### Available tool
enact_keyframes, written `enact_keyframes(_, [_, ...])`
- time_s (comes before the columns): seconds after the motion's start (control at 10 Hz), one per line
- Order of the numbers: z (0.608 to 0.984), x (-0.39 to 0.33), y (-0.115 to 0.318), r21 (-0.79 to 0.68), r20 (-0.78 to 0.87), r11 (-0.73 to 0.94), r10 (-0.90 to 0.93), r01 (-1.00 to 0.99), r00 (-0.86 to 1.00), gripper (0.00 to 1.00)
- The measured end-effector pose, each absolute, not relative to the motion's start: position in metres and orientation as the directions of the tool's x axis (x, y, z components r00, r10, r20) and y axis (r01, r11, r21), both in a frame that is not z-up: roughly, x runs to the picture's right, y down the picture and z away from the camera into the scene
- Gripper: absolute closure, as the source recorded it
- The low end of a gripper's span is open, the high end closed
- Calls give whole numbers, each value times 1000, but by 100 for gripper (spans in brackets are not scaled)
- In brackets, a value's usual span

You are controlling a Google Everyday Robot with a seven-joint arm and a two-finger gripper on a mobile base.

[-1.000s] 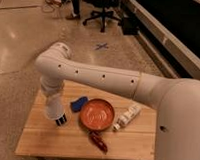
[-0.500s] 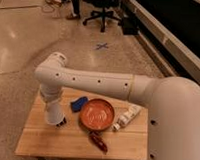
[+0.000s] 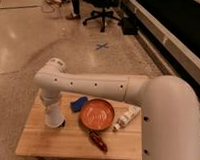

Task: Place the ceramic cup over the eraser

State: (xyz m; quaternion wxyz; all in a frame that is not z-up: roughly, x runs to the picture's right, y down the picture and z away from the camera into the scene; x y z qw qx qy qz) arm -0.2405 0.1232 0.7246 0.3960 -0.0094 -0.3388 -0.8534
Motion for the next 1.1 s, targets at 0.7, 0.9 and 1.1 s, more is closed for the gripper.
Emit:
enact_keyframes(0.7, [753, -229, 125, 504, 304, -475, -684, 721, -663, 29])
enact_keyframes(0.9, [759, -222, 121, 493, 318, -468, -687, 733, -653, 29])
enact_keyframes(1.1, [760, -220, 120, 492, 320, -468, -687, 734, -652, 29])
